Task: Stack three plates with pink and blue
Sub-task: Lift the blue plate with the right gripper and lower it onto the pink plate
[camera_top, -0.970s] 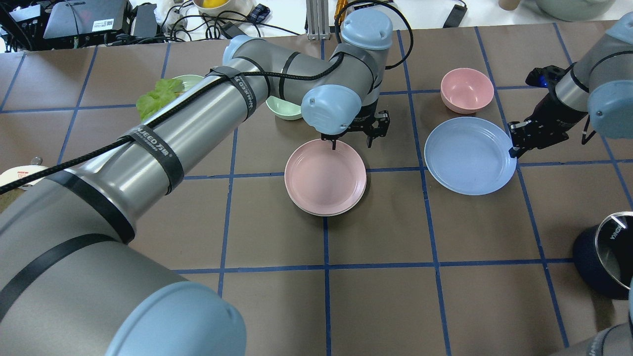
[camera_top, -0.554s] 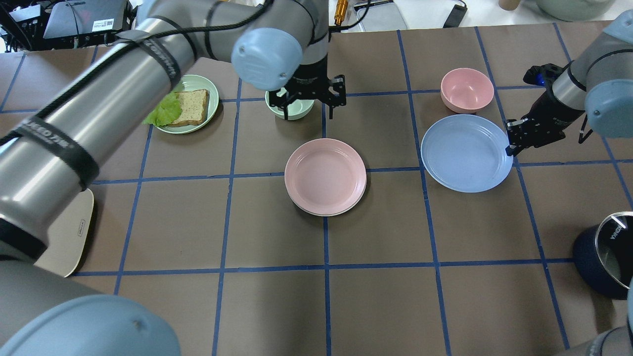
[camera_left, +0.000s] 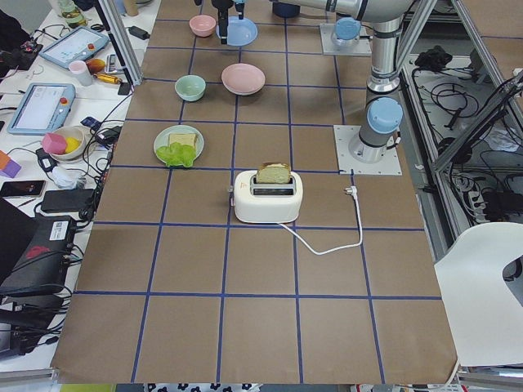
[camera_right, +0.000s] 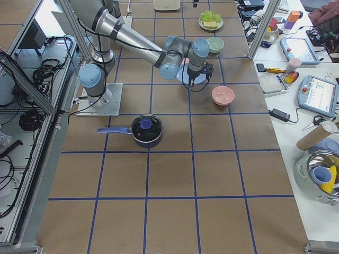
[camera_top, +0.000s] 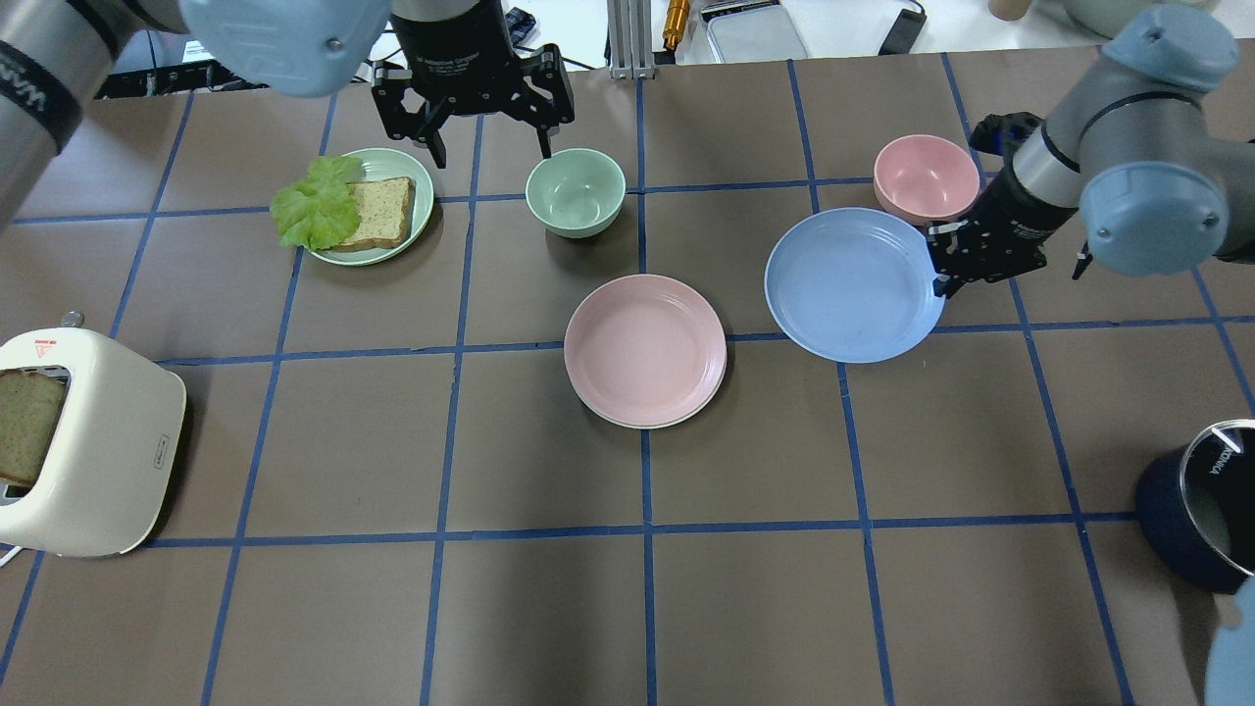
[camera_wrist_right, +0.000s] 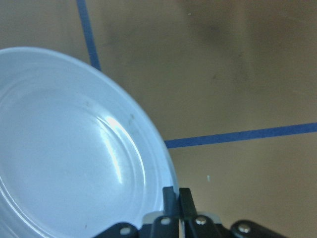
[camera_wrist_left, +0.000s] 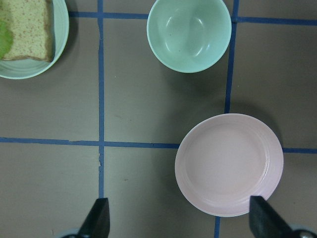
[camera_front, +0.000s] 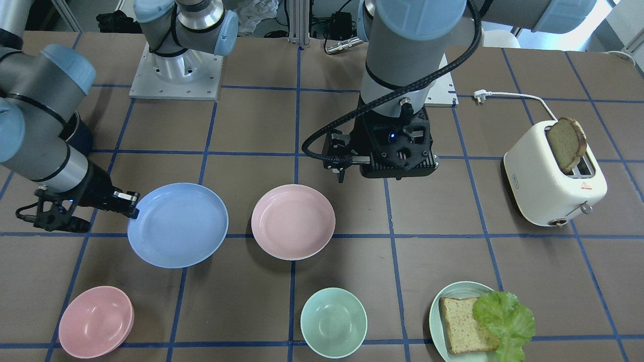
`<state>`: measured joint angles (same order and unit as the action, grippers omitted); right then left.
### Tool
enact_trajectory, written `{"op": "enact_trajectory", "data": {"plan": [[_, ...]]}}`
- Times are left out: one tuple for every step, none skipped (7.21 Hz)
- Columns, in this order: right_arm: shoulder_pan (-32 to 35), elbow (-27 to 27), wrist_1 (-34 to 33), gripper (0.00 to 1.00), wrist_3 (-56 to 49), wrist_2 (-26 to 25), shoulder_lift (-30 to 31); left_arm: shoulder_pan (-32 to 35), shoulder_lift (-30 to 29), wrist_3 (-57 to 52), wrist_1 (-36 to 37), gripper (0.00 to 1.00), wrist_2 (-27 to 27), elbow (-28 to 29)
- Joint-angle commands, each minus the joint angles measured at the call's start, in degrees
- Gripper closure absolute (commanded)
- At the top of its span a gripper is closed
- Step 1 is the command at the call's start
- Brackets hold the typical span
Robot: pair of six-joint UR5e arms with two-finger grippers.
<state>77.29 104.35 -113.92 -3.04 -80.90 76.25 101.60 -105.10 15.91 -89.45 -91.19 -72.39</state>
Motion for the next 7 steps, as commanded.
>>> {"op": "enact_trajectory", "data": {"plan": [[9.4,0.1,-1.1,1.0,14.0,-0.1,0.2,-2.6,3.8,-0.2,-1.7,0.0,0.2,-2.7],[12.9,0.0,-4.1,1.0,20.3,0.1,0.1,-4.5,5.9,-2.4,-1.8,0.0,0.4,-4.3],[16.5,0.1,-5.9,1.0,26.3,0.1,0.0,-5.6,7.7,-3.0,-2.6,0.0,0.7,-6.2],[19.4,0.1,-6.1,1.0,29.1,0.0,-0.2,-6.0,8.9,-3.9,-2.1,0.0,0.7,-8.5],[20.9,0.8,-6.1,1.0,31.6,0.8,-0.2,-6.4,9.6,-4.3,-2.0,0.0,0.7,-9.2],[21.1,2.2,-6.1,1.0,32.3,0.7,-0.3,-6.4,10.0,-4.2,-2.0,0.0,0.8,-9.3],[21.2,3.8,-8.3,1.0,32.7,0.9,-0.3,-6.4,10.1,-4.2,-2.0,0.0,0.8,-9.3]]}}
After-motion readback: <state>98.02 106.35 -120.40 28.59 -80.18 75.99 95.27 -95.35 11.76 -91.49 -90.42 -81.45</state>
